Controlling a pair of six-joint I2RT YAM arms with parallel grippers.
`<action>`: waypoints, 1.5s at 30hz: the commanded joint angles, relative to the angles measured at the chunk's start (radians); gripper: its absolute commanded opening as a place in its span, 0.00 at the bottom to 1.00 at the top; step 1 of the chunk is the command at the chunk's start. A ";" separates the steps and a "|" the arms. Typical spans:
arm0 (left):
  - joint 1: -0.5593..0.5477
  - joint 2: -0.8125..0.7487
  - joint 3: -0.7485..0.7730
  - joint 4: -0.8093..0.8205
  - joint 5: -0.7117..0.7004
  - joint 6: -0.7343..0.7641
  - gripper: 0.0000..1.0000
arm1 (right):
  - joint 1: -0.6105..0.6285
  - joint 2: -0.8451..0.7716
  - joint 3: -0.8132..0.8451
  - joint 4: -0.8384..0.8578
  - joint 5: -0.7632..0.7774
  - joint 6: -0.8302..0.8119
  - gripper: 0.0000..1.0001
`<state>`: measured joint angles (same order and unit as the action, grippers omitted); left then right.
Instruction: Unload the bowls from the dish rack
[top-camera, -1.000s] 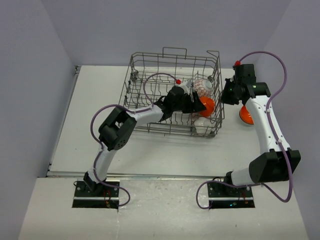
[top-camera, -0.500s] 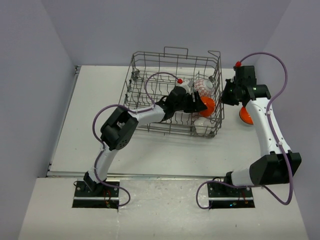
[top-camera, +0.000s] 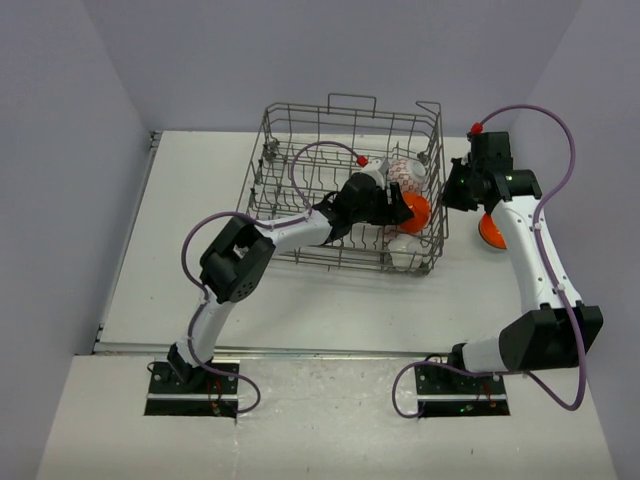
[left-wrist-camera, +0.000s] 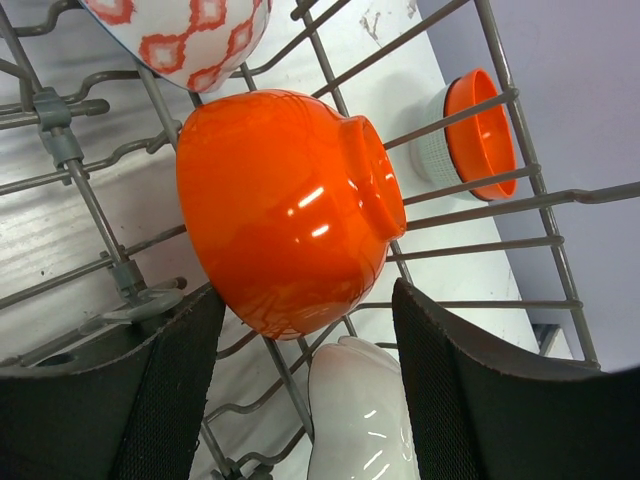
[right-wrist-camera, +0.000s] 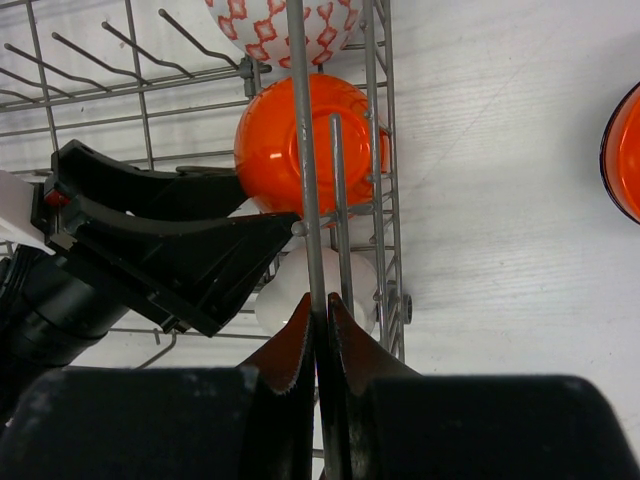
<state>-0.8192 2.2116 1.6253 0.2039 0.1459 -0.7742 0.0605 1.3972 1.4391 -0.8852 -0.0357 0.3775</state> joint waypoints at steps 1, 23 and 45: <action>-0.006 -0.081 0.051 0.025 -0.062 0.043 0.69 | -0.002 -0.029 0.010 -0.021 0.040 0.041 0.00; -0.014 -0.006 0.079 0.173 0.057 -0.054 0.62 | -0.002 -0.027 0.029 -0.037 0.048 0.021 0.00; -0.015 0.059 0.053 0.169 -0.141 -0.100 0.53 | -0.002 -0.090 -0.034 -0.020 0.042 0.015 0.00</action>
<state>-0.8356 2.2799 1.6981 0.3061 0.0692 -0.8555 0.0608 1.3613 1.4101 -0.8883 -0.0364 0.3763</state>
